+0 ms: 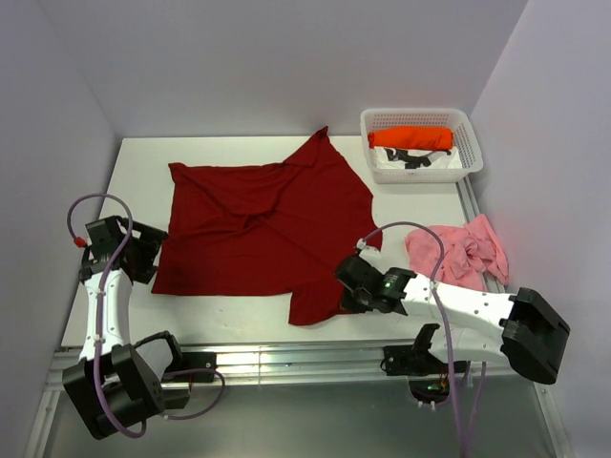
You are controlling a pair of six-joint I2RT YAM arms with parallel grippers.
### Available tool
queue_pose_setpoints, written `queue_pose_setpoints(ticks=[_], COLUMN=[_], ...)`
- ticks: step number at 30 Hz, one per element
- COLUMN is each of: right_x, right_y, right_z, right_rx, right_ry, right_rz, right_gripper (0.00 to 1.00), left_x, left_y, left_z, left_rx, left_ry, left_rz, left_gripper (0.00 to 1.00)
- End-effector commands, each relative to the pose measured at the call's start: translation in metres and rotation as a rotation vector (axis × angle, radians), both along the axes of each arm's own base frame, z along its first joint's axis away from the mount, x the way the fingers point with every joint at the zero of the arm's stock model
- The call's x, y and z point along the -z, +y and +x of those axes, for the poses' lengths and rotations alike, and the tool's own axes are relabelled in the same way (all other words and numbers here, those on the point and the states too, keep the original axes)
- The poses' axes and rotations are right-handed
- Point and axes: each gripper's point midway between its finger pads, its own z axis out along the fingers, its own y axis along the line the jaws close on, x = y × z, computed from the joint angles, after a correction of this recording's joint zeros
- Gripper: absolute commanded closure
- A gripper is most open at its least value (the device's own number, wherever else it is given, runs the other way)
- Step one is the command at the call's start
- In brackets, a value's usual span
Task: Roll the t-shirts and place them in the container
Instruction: Flatten the tshirt
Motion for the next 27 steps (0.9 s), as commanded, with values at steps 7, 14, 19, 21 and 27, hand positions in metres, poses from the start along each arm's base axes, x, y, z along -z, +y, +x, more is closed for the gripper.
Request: queue_pose_setpoints(ticks=[7, 14, 19, 21, 27], right_x=[-0.005, -0.004, -0.001, -0.002, -0.002], right_y=[0.026, 0.031, 0.027, 0.025, 0.019], right_z=[0.045, 0.056, 0.058, 0.06, 0.06], right_rx=[-0.094, -0.124, -0.132, -0.129, -0.123], right_ry=[-0.082, -0.091, -0.105, -0.11, -0.109], right_rz=[0.074, 0.087, 0.093, 0.091, 0.08], right_gripper=[1.0, 1.0, 1.0, 1.0, 1.0], left_x=[0.012, 0.032, 0.059, 0.068, 0.086], left_y=[0.011, 0.017, 0.021, 0.02, 0.022], left_z=[-0.016, -0.022, -0.025, -0.024, -0.033], left_rx=[-0.113, -0.185, -0.215, -0.217, -0.262], left_ry=[0.141, 0.207, 0.273, 0.285, 0.31], left_rz=[-0.007, -0.023, -0.026, -0.037, -0.039], left_gripper=[0.08, 0.11, 0.12, 0.15, 0.17])
